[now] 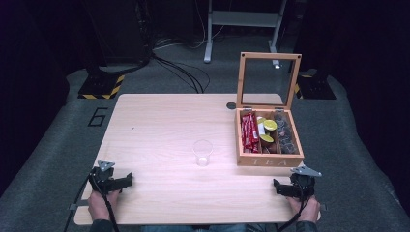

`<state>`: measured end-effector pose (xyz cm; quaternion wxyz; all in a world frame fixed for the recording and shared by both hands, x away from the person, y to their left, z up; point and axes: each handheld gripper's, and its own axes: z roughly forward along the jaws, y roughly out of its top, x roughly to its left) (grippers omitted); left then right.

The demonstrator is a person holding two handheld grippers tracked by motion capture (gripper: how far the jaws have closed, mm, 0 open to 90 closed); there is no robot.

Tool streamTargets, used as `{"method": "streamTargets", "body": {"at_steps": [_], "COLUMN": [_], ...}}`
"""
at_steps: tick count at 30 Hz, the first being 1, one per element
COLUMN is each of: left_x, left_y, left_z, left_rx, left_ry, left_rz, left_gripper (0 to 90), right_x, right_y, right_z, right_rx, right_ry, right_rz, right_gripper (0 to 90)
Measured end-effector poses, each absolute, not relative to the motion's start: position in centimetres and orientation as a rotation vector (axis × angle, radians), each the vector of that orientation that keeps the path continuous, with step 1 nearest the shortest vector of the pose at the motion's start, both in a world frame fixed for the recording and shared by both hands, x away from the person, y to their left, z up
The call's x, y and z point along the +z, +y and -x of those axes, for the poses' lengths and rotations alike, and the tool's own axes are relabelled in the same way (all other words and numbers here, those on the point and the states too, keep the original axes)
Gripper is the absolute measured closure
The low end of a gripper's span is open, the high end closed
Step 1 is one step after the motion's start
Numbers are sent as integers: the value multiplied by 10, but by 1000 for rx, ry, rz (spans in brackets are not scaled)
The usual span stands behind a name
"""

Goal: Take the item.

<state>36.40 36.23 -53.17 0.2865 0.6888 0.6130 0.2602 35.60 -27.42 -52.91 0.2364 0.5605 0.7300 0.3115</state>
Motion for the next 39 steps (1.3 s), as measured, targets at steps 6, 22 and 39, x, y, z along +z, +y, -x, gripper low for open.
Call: {"method": "streamTargets", "body": {"at_steps": [6, 22, 39], "left_x": [-532, -532, -532], "left_y": [362, 363, 363], "left_z": [-364, -364, -364], "left_rx": [696, 701, 701], "left_ry": [1637, 1632, 1632], "left_rz": [-1840, -1841, -1841], "left_gripper": [5, 5, 6], "right_x": [-529, -518, -470], "right_y": [-274, -277, -284], "right_z": [-357, -351, -348], "right_rx": [863, 905, 995], "right_ry": [1999, 2013, 1947], "right_rz": [-1541, -1564, -1540], "right_gripper": [46, 76, 69]}}
